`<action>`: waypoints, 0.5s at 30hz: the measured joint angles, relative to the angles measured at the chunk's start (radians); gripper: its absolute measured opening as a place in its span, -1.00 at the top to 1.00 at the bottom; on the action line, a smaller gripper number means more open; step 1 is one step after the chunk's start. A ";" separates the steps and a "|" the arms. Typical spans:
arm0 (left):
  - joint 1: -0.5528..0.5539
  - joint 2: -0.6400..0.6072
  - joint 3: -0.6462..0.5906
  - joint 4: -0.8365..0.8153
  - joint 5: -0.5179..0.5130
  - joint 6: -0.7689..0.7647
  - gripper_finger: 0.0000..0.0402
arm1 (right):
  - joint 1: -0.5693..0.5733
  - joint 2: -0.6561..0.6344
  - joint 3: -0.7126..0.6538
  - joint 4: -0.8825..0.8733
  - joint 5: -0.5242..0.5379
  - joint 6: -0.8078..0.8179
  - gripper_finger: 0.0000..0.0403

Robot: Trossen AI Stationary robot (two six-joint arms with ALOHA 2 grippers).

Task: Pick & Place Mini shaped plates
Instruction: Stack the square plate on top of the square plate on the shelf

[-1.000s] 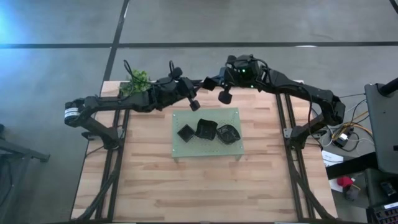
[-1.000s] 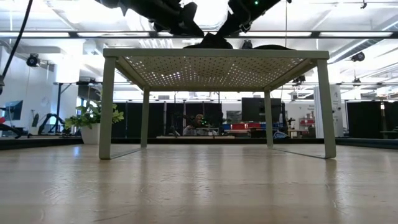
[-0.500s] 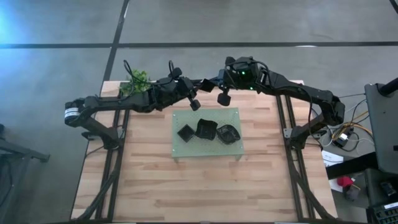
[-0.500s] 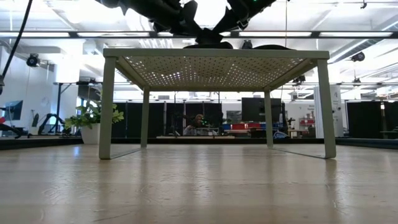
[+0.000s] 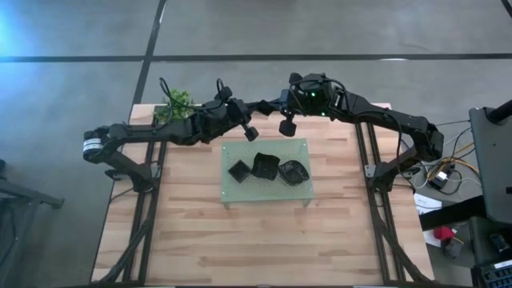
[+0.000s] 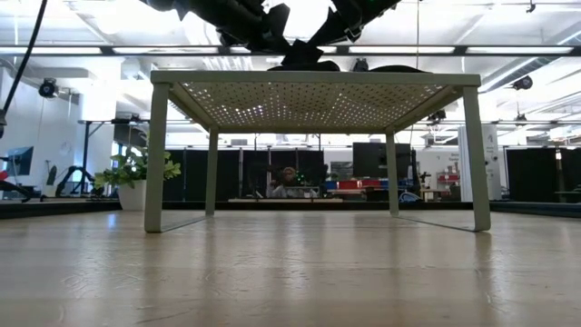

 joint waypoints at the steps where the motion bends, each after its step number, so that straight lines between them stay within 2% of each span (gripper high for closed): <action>1: 0.000 0.000 0.000 0.000 0.000 0.000 0.98 | 0.000 0.000 0.000 0.001 0.000 0.001 0.96; 10: 0.000 0.000 0.000 -0.001 -0.004 -0.029 1.00 | -0.001 0.000 0.000 0.000 0.000 0.003 0.95; 15: 0.001 0.000 0.000 -0.005 -0.014 -0.044 1.00 | 0.000 0.000 0.000 -0.004 0.000 0.000 0.79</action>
